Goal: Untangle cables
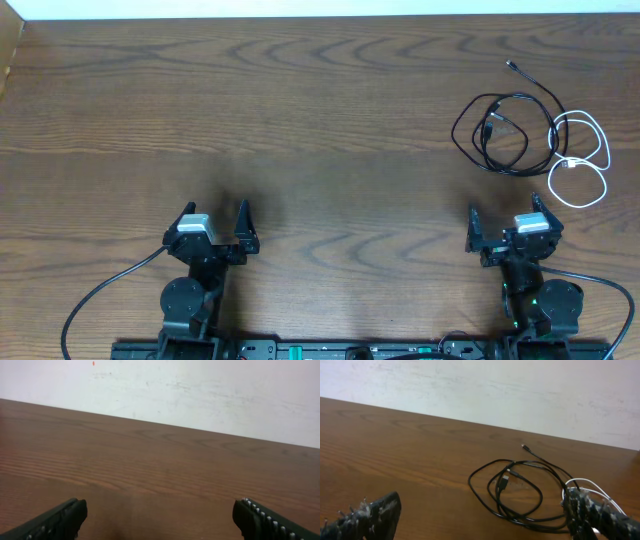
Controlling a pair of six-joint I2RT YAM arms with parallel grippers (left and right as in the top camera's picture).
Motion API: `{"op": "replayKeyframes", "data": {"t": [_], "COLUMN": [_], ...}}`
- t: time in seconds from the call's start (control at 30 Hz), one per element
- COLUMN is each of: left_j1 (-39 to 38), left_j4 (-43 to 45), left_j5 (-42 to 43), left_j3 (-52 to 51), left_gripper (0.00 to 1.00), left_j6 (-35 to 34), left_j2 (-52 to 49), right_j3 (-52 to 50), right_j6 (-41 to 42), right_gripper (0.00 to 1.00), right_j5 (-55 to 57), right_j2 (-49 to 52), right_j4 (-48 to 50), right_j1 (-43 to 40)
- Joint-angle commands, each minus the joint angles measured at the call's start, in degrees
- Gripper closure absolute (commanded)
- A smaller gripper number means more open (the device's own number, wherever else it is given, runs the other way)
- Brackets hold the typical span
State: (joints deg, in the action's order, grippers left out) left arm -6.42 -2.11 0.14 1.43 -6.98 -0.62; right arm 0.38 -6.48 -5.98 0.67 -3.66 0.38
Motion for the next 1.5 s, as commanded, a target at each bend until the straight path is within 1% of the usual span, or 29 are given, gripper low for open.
{"op": "replayKeyframes", "data": {"t": [0.0,0.2,0.27,0.43,0.67,1.47], "left_j1": [0.2,0.2,0.2,0.2,0.2,0.2], "left_j4": [-2.1,-2.1,-2.1,-2.1,-2.1,-2.1], "left_j5": [-0.2,-0.2,-0.2,-0.2,-0.2,-0.2], "left_j3": [-1.2,-1.2,-1.2,-1.2,-1.2,-1.2], "left_gripper": [0.02,0.02,0.02,0.02,0.02,0.02], "left_j6": [1.0,1.0,1.0,1.0,1.0,1.0], "left_j2": [0.3,0.3,0.3,0.3,0.3,0.3], "right_j3": [-0.1,-0.1,-0.1,-0.1,-0.1,-0.1], "right_j6": [0.6,0.5,-1.0,8.0,5.9,5.8], "right_gripper": [0.01,0.01,0.01,0.01,0.01,0.01], "right_j5": [0.2,0.5,2.0,8.1,7.8,6.1], "right_j2": [-0.4,-0.4,-0.4,-0.4,-0.4,-0.4], "right_j4": [-0.4,-0.4,-0.3,-0.5,-0.7,-0.8], "right_j1": [0.1,0.1,0.1,0.2,1.1,1.6]}}
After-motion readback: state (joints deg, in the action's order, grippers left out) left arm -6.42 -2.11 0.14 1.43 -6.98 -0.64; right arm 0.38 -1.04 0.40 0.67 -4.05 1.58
